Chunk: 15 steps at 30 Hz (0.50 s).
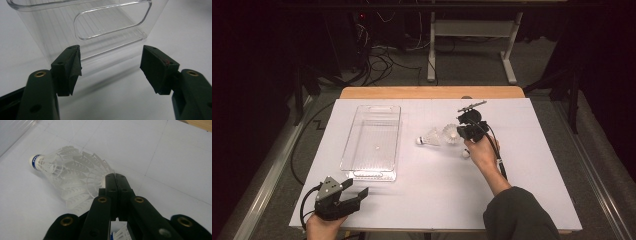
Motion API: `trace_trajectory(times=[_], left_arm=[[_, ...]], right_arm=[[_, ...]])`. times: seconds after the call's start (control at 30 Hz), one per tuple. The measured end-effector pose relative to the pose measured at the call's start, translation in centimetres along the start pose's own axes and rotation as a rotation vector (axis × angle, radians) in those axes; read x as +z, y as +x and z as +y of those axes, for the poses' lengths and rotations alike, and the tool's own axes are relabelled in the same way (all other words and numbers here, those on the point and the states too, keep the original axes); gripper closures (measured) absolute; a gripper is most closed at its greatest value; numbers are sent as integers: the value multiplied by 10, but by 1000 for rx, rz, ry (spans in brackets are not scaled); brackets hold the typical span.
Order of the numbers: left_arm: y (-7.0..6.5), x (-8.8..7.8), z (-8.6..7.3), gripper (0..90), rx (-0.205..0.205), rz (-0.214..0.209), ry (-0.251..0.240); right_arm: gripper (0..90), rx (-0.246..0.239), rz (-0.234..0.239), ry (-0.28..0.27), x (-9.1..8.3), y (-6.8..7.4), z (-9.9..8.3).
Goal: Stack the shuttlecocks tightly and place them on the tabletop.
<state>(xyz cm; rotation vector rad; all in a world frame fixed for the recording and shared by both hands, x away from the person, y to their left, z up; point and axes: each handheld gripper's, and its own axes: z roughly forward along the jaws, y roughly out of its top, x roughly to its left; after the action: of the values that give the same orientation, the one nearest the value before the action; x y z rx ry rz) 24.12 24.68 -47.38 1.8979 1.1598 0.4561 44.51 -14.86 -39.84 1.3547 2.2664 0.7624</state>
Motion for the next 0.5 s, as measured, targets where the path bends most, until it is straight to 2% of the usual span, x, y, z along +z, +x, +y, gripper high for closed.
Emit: trace_trajectory(times=[0.37, 0.5], left_arm=[[0, 0, 0, 341, 3, -1, 1], [0, 0, 0, 341, 6, 0, 1]], right_arm=[[900, 24, 66, -10, -3, -1, 0], [900, 18, 87, -11, -3, 1, 0]])
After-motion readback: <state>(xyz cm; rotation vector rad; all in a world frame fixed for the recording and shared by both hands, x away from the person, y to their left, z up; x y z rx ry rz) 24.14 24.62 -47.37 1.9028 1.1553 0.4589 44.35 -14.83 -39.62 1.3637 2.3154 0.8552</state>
